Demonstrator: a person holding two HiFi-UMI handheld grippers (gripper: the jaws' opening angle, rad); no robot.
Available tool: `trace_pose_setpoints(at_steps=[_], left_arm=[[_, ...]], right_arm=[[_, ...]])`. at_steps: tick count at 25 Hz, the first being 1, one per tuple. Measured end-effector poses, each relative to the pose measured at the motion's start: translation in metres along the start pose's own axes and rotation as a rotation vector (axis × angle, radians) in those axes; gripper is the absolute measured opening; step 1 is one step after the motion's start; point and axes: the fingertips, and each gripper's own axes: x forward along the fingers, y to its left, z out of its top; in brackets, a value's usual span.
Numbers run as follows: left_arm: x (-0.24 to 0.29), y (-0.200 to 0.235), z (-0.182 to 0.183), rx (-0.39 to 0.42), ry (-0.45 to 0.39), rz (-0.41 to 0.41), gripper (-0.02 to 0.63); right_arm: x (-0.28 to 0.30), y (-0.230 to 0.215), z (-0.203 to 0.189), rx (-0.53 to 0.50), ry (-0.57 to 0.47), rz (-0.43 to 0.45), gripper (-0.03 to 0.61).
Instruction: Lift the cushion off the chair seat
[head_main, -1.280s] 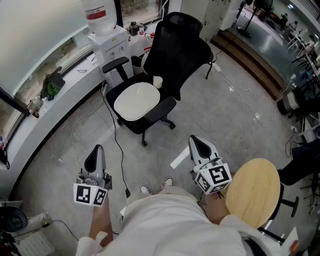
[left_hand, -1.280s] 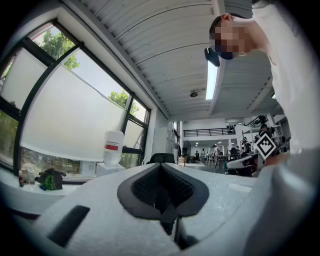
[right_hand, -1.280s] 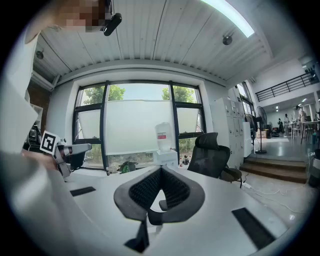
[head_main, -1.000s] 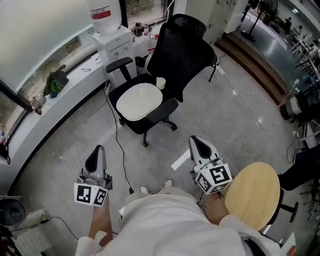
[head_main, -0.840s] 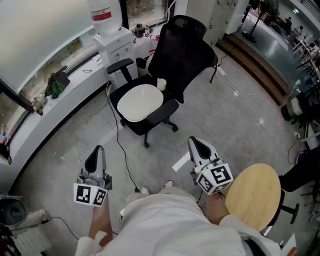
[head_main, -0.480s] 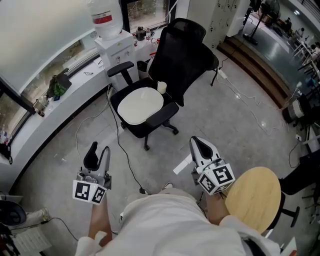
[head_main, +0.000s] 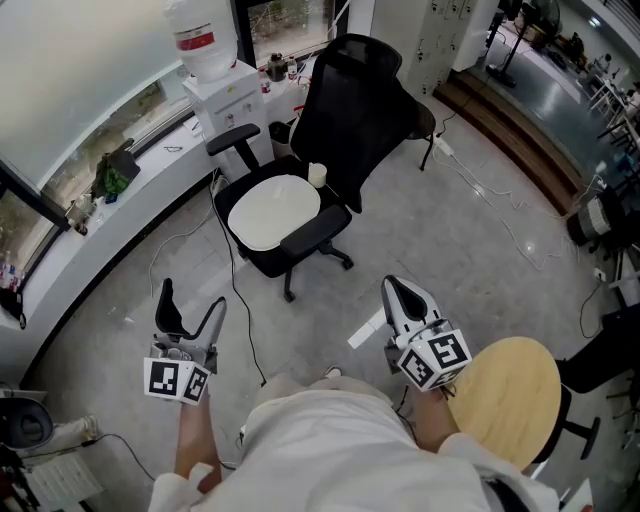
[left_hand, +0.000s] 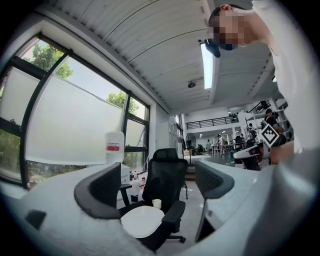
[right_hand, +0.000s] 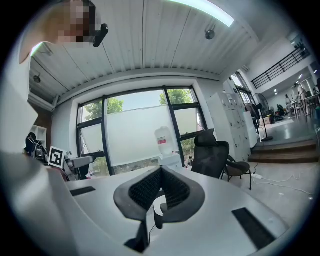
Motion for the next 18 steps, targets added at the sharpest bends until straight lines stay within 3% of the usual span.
trace_pose_setpoints(at_steps=[6, 11, 18], left_arm=[[0.015, 0.001, -0.01, 0.014, 0.039, 0.009, 0.463], [0.046, 0.024, -0.024, -0.023, 0.051, 0.018, 0.463], [0.132, 0.072, -0.062, -0.061, 0.07, -0.075, 0.463]], right_arm=[[0.006, -0.014, -0.012, 0.028, 0.028, -0.008, 0.003], [0.027, -0.025, -0.011, 0.012, 0.047, -0.029, 0.003], [0.101, -0.046, -0.019, 0.017, 0.093, -0.116, 0.003]])
